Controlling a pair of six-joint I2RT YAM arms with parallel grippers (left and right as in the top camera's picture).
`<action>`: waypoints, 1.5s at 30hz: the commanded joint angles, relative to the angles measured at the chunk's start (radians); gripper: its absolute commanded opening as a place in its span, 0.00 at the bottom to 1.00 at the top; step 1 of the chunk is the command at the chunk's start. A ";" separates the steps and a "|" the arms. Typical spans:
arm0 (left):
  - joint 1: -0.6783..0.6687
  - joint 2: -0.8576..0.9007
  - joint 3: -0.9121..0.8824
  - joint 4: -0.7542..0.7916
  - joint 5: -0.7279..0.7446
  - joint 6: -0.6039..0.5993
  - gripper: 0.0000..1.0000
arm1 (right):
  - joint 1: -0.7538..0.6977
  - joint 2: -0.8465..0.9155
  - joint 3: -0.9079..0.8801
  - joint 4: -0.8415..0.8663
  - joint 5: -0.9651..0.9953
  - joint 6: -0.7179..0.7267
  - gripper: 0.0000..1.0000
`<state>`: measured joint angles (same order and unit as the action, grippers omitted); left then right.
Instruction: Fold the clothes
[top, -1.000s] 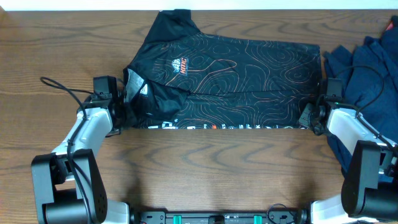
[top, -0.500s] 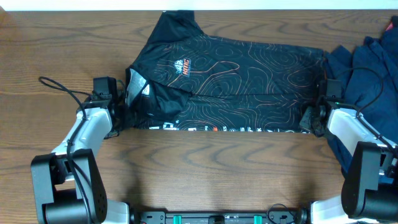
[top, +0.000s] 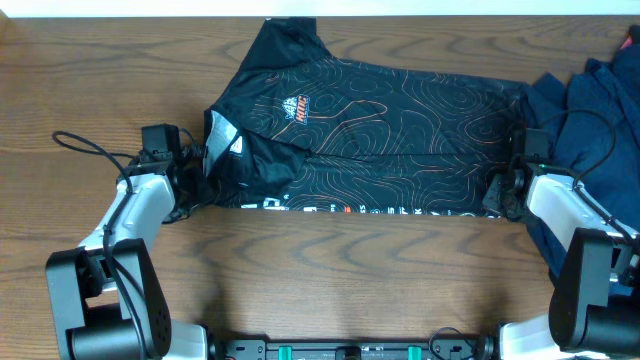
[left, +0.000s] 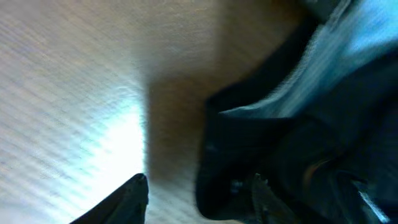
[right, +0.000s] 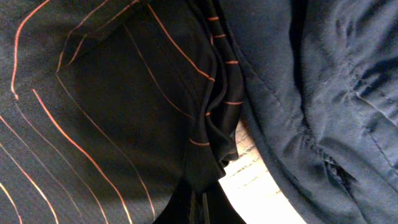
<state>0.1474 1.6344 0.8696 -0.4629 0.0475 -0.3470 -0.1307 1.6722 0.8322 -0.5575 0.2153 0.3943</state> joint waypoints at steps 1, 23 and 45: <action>0.002 0.012 -0.004 0.002 0.054 0.010 0.58 | -0.008 0.029 -0.035 -0.022 0.005 0.002 0.02; 0.015 -0.004 -0.073 0.069 -0.042 -0.008 0.06 | -0.009 0.029 -0.034 -0.039 0.006 0.002 0.01; 0.104 -0.308 -0.072 -0.436 -0.137 -0.240 0.23 | -0.008 -0.005 0.003 -0.260 0.043 0.094 0.02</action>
<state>0.2413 1.3544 0.7933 -0.8993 -0.0463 -0.5755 -0.1307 1.6669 0.8322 -0.8120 0.2508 0.4679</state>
